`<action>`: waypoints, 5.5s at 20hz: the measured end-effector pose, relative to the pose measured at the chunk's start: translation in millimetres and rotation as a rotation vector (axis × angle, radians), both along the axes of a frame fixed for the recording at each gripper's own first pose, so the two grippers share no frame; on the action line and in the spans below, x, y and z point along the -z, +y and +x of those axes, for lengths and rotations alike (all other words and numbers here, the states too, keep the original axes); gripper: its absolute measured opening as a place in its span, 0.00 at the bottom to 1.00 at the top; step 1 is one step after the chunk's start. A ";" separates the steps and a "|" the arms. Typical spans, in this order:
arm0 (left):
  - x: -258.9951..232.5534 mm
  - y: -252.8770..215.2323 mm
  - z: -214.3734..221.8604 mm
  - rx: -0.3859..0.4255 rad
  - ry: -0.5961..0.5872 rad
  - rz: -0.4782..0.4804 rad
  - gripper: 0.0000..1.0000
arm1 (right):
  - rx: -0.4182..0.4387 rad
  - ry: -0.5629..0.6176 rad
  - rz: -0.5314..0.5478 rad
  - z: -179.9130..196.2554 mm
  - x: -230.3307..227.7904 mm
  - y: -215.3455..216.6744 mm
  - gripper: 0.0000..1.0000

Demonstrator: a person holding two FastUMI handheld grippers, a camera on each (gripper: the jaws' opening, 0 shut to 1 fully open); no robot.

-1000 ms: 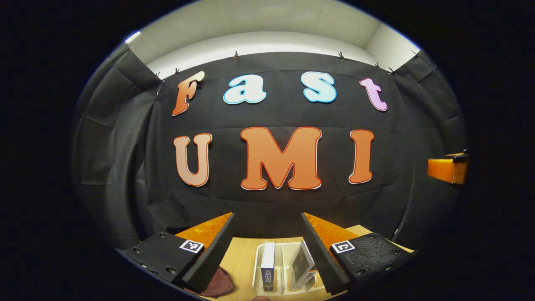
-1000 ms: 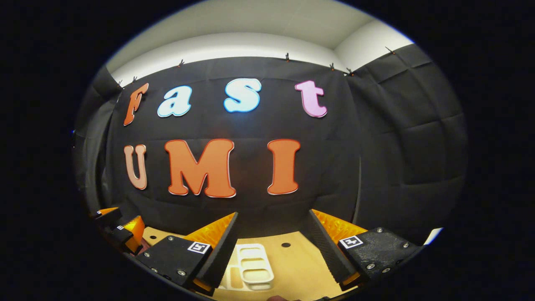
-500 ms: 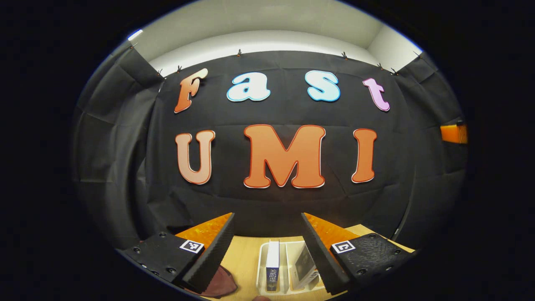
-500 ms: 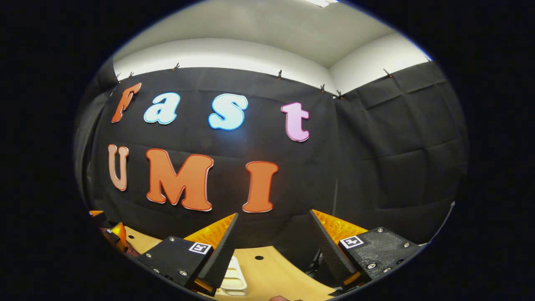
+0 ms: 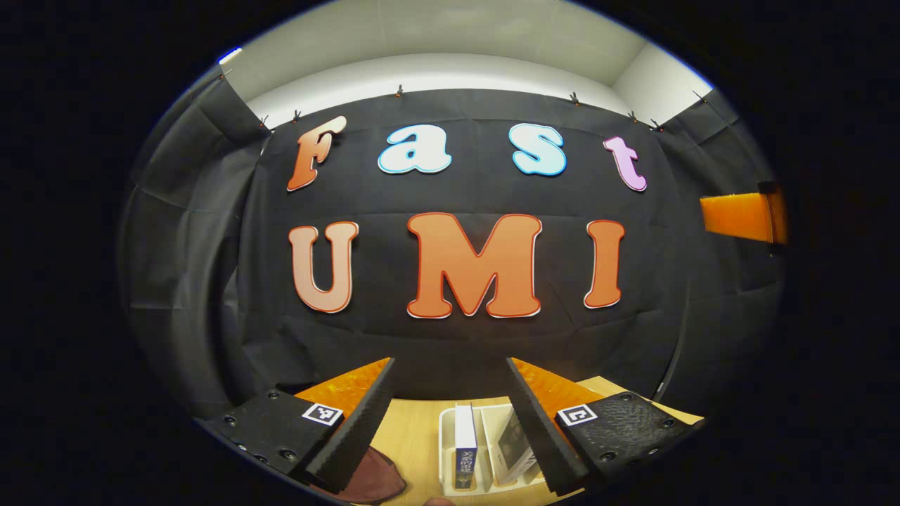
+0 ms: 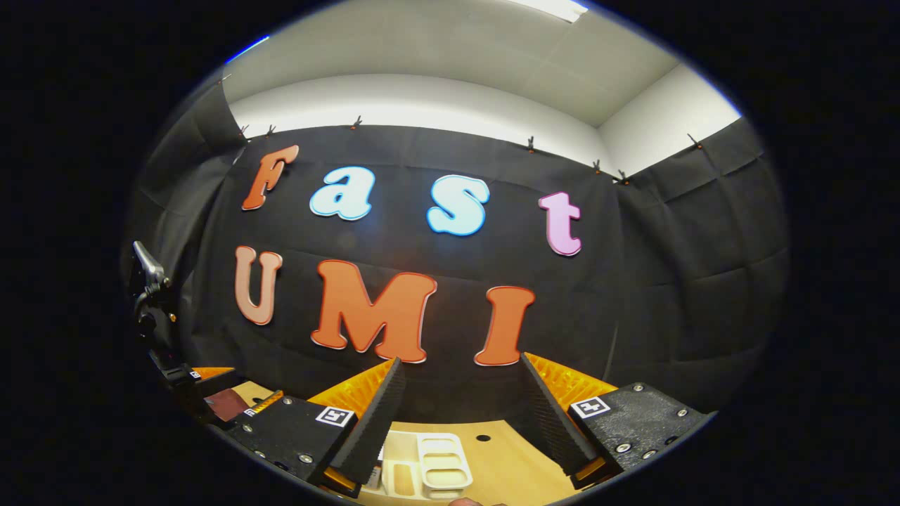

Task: Open the schoolbag, grab two books from the bookshelf and put them into the schoolbag.

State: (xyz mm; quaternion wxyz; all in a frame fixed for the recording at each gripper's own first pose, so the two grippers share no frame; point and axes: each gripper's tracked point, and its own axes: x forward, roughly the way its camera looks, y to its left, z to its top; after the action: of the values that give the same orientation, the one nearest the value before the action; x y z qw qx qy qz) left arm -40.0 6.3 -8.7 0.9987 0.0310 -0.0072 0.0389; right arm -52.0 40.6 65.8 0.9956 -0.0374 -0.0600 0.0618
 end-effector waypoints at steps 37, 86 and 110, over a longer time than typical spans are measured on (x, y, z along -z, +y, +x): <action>180.6 83.0 -34.8 -0.167 0.351 0.540 0.96 | -0.248 0.255 0.047 63.3 138.6 16.6 0.96; 393.9 171.8 -48.4 0.088 1.093 0.409 0.01 | -0.118 0.386 -0.083 62.8 188.4 78.8 0.96; 220.8 287.0 9.1 0.430 1.153 0.100 0.01 | -0.213 0.941 -0.279 98.7 271.3 214.8 0.98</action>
State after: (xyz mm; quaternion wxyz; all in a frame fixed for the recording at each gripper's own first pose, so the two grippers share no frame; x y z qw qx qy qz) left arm -30.9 293.3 -229.5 0.8247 0.0915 0.5260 -0.1866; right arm 46.6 255.4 -205.5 0.8885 -0.1318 0.4007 0.1809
